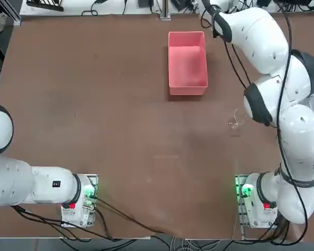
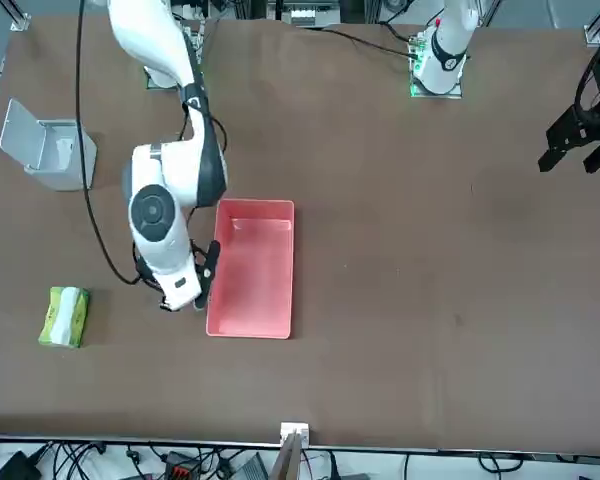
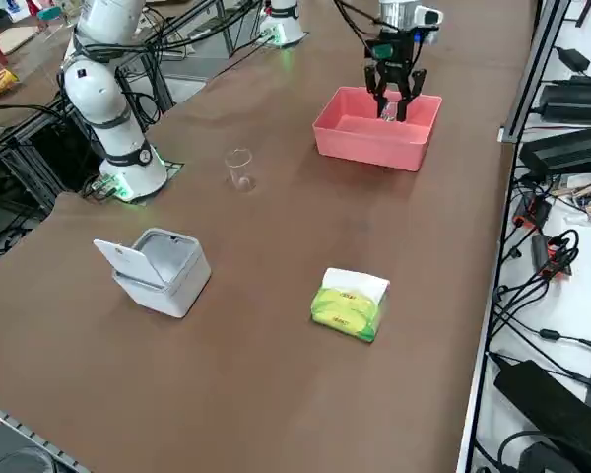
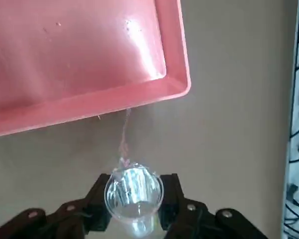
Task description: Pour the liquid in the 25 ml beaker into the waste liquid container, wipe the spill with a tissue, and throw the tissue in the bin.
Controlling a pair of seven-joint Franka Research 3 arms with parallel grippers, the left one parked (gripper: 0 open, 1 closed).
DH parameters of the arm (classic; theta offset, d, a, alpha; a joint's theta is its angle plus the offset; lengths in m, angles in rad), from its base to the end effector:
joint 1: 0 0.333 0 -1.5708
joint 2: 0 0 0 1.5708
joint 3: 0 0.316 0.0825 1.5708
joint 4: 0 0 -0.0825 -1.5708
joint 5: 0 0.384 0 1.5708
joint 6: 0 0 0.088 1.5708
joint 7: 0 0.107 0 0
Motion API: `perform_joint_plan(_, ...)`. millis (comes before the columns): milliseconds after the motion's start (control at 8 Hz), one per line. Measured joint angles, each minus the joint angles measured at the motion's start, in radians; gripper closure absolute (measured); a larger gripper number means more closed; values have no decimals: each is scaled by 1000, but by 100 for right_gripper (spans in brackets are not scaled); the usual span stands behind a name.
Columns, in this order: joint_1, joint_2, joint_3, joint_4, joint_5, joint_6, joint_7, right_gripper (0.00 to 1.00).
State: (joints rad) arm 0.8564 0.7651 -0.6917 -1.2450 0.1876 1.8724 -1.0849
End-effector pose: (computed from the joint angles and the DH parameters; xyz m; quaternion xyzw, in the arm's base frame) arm 0.6836 0.2660 0.3801 0.7747 0.6170 -0.0502 0.1294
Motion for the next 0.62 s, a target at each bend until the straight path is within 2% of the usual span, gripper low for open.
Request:
perform_joint_plan(250, 3, 32, 0, 59, -38, -45, 45, 52)
perform_joint_plan(625, 22, 77, 0, 113, -41, -61, 94, 52)
